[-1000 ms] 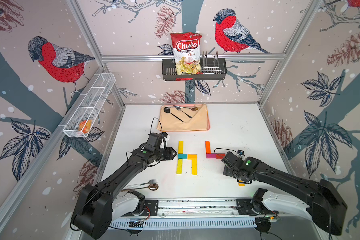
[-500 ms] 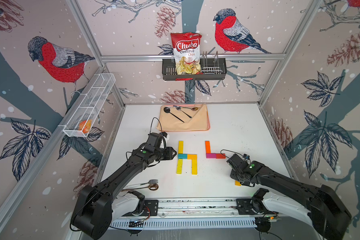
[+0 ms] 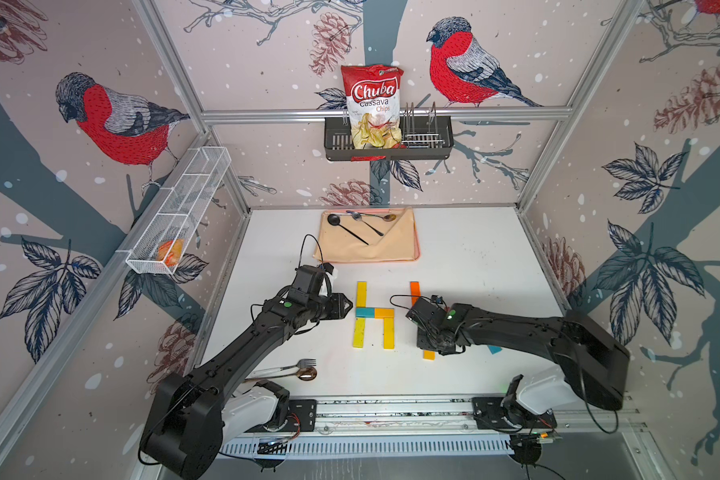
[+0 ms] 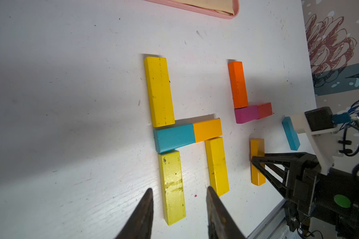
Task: Assemble the letter h with building blocks
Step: Pick up the building block from the center of the board, then assemble the building block at the center of the board.
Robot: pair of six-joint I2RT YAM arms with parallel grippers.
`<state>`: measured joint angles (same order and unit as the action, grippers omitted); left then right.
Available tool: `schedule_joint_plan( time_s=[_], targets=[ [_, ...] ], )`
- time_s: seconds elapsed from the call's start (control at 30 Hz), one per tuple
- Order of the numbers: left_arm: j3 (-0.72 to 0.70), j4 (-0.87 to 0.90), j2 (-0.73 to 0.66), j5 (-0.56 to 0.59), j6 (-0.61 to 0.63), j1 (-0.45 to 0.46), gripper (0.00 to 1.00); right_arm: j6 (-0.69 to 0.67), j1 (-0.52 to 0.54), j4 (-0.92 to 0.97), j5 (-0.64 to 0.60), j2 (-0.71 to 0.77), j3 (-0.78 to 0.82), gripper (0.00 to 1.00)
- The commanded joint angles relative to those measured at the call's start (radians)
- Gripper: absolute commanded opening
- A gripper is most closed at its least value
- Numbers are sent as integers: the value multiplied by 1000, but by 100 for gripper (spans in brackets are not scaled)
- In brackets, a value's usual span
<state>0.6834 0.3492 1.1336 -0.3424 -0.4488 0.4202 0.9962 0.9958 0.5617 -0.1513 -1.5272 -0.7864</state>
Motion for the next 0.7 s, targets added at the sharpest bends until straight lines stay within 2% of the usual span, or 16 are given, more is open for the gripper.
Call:
schedule_joint_plan(
  time_s=[0.0, 0.33, 0.4, 0.47, 0.53, 0.67],
  targets=[
    [3, -7, -1, 5, -5, 1, 42, -65, 10, -1, -2, -65, -43, 34],
    [4, -6, 3, 6, -4, 0, 42, -78, 7, -16, 15, -115, -92, 36],
    [4, -6, 5, 8, -5, 0, 42, -75, 6, -8, 16, -121, -94, 40],
    [4, -6, 4, 6, -4, 0, 42, -71, 4, -1, 15, -119, -96, 54],
    [3, -5, 2, 6, -4, 0, 42, -63, 6, 9, 17, -108, -99, 61],
    [2, -6, -2, 6, -5, 0, 42, -38, 6, 19, 15, -62, -94, 59]
  ],
)
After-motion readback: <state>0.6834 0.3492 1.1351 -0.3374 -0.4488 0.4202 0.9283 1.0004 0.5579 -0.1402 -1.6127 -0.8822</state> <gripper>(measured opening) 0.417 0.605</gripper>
